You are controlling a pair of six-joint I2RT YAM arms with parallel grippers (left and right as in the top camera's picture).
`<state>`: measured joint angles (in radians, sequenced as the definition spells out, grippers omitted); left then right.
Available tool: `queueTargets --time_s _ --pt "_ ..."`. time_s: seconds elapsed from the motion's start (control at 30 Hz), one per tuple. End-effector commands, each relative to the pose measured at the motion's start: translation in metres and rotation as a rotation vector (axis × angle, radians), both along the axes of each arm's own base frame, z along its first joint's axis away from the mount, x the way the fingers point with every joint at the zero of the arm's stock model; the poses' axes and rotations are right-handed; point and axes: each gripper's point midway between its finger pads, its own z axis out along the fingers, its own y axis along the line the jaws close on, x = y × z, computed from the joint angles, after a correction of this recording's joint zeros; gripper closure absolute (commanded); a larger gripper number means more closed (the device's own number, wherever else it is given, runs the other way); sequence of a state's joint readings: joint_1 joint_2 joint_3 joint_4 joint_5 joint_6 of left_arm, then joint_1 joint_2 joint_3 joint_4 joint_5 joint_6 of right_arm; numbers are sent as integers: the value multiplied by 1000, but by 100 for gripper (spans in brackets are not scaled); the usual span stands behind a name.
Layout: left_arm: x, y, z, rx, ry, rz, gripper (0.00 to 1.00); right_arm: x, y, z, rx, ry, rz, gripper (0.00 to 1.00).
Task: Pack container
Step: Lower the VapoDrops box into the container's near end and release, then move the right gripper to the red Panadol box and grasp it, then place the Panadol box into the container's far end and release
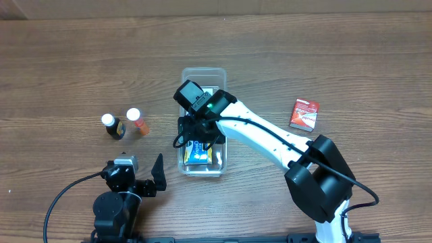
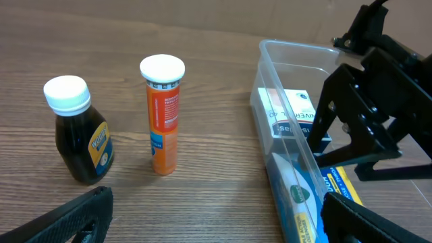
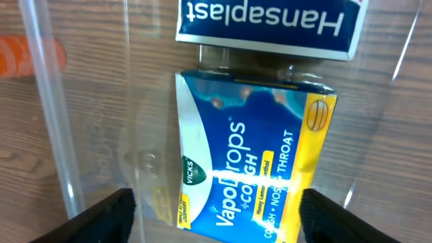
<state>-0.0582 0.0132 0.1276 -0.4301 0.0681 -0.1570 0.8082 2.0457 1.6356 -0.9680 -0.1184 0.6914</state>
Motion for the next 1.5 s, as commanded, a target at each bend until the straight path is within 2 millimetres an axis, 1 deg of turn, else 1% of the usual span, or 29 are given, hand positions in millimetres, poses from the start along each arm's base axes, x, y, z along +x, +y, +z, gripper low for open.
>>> queueTargets --time_s 0.0,0.03,0.07,0.1,0.13,0.17,0.2,0.27,0.33,0.37,0.43,0.47,0.5,0.57,0.67,0.77,0.93,1.0,1.13,1.17,1.2,1.27,1.33,1.4,1.43,1.47 --pt "0 1 0 -8 -5 5 0 38 -16 66 45 -193 16 22" --pt "0 1 0 -8 -5 5 0 53 -32 93 49 -268 -11 22" --pt "0 1 0 -8 -5 5 0 67 -57 118 35 -337 -74 16" --pt "0 1 0 -8 -5 5 0 73 -71 128 22 -366 -108 7" --pt "0 1 0 -8 -5 5 0 81 -92 139 -1 -397 -156 0" --pt "0 1 0 -8 -5 5 0 90 -124 149 -38 -421 -193 0" --pt "0 1 0 -8 -5 5 0 97 -151 151 -70 -419 -218 0" --pt "0 1 0 -8 -5 5 0 107 -197 143 -128 -378 -287 0" --pt "0 1 0 -8 -5 5 0 114 -251 119 -182 -291 -400 0" --pt "0 1 0 -8 -5 5 0 115 -271 105 -194 -241 -445 0" --pt "0 1 0 -8 -5 5 0 114 -294 79 -183 -154 -500 0" --pt "0 1 0 -8 -5 5 0 109 -314 43 -187 -58 -523 0" --pt "0 1 0 -8 -5 5 0 108 -317 26 -190 -31 -508 0" --pt "0 1 0 -8 -5 5 0 107 -316 6 -203 -5 -465 0" --pt "0 1 0 -8 -5 5 0 105 -315 -15 -218 24 -447 0" --pt "0 1 0 -8 -5 5 0 101 -324 -37 -251 56 -469 0" --pt "0 1 0 -8 -5 5 0 95 -333 -62 -270 117 -497 1" --pt "0 1 0 -8 -5 5 0 94 -333 -65 -273 125 -497 6" --pt "0 1 0 -8 -5 5 0 93 -330 -66 -260 130 -495 24" --pt "0 1 0 -8 -5 5 0 92 -328 -65 -252 133 -494 32" --pt "0 1 0 -8 -5 5 0 91 -328 -62 -253 137 -493 35" --pt "0 1 0 -8 -5 5 0 90 -327 -47 -252 132 -490 35" --pt "0 1 0 -8 -5 5 0 92 -323 -26 -243 99 -479 35" --pt "0 1 0 -8 -5 5 0 94 -310 12 -223 25 -451 35" --pt "0 1 0 -8 -5 5 0 93 -290 53 -193 -63 -411 35" --pt "0 1 0 -8 -5 5 0 91 -278 72 -171 -112 -383 35"
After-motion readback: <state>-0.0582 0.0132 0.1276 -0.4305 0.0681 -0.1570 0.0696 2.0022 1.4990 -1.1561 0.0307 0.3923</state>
